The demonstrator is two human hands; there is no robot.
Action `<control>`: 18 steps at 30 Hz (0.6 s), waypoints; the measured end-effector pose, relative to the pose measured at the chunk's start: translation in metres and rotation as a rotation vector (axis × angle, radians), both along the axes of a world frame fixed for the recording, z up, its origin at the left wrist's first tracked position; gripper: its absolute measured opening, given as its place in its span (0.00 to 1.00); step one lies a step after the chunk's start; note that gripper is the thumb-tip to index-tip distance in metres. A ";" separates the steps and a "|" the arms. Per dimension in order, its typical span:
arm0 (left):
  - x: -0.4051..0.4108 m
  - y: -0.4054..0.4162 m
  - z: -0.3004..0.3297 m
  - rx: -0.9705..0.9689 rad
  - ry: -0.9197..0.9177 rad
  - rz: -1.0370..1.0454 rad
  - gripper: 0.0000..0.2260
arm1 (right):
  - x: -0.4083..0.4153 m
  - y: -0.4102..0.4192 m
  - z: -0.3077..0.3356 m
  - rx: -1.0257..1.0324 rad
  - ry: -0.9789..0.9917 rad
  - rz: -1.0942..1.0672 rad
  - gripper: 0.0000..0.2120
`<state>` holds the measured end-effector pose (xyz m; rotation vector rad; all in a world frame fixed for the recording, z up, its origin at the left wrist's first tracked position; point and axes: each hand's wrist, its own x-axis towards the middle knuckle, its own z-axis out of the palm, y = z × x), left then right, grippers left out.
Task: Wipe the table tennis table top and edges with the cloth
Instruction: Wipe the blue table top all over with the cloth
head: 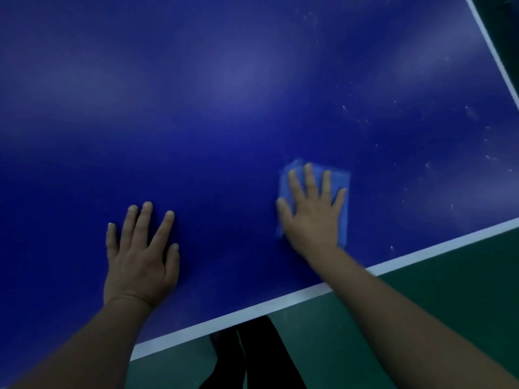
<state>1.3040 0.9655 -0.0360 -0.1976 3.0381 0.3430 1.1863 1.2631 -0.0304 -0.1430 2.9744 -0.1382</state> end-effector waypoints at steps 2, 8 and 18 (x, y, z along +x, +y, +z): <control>0.000 0.000 0.000 0.006 -0.003 0.003 0.28 | 0.055 -0.012 -0.001 -0.017 0.002 0.292 0.30; -0.001 -0.003 -0.002 0.010 -0.010 -0.003 0.29 | 0.028 0.077 -0.002 0.053 -0.043 0.229 0.32; 0.002 -0.002 -0.001 0.041 0.002 -0.056 0.29 | 0.071 -0.032 -0.003 -0.049 0.056 0.216 0.29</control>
